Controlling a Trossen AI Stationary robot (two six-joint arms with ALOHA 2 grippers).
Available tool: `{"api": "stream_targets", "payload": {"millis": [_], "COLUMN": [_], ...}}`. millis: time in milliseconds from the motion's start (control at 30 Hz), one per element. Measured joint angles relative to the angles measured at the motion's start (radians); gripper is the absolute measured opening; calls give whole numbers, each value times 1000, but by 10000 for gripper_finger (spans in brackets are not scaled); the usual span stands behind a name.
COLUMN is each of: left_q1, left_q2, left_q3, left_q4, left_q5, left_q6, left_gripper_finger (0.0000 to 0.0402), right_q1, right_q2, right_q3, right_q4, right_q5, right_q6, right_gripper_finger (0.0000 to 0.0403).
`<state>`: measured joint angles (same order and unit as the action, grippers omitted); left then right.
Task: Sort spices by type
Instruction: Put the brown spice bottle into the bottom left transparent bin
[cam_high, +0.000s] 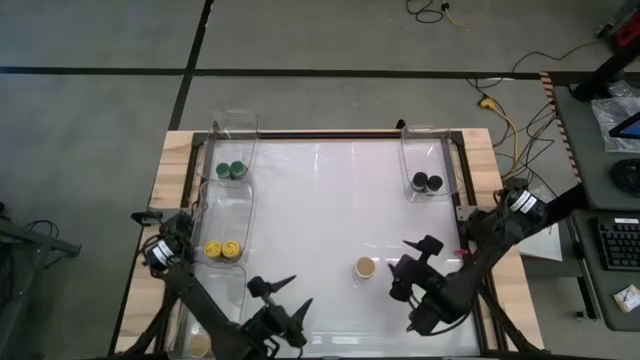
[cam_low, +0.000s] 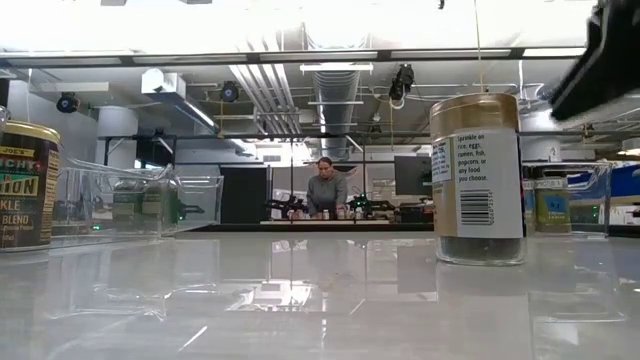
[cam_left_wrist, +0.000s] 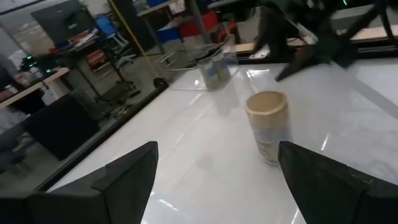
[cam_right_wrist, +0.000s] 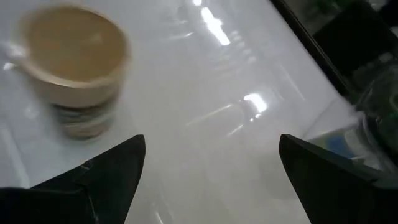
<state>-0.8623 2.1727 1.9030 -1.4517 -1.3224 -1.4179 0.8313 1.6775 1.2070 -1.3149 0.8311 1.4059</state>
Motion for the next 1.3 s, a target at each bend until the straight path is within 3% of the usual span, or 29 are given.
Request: {"api": "stream_targets", "payload": {"millis": [133,333,433,533,667,767,1200,1300], "left_q1": [52,155,208,256,296,308,287,274], "left_q2": [0,-1,2,20,45,47,33,33], "left_q3": [0,-2,-6,-21,-24,-24,58,80], "left_q4": [-17,-2,93,270,490,562,580,582], "left_q5": [18,91,146,230,329,354,338,381], "left_q6": [-9,47,139,331,586,686,776,800], "left_gripper_finger": [316,316,316,316,316,316,316,316], "right_q1": [2,0,0,-3,-13,-18,-27,-42], "right_q2": [1,1,1,7,39,68,193,215], "right_q3": [-164,-326,-378,-417,-435,-435,-419,-400], "right_q4": [209,567,658,736,845,958,1408,1478], "right_q5": [65,138,206,246,273,273,258,252], "right_q6": [57,-38,-7,-17,-76,-162,-414,-479], "right_gripper_finger": [361,361,361,361,361,361,361,361]}}
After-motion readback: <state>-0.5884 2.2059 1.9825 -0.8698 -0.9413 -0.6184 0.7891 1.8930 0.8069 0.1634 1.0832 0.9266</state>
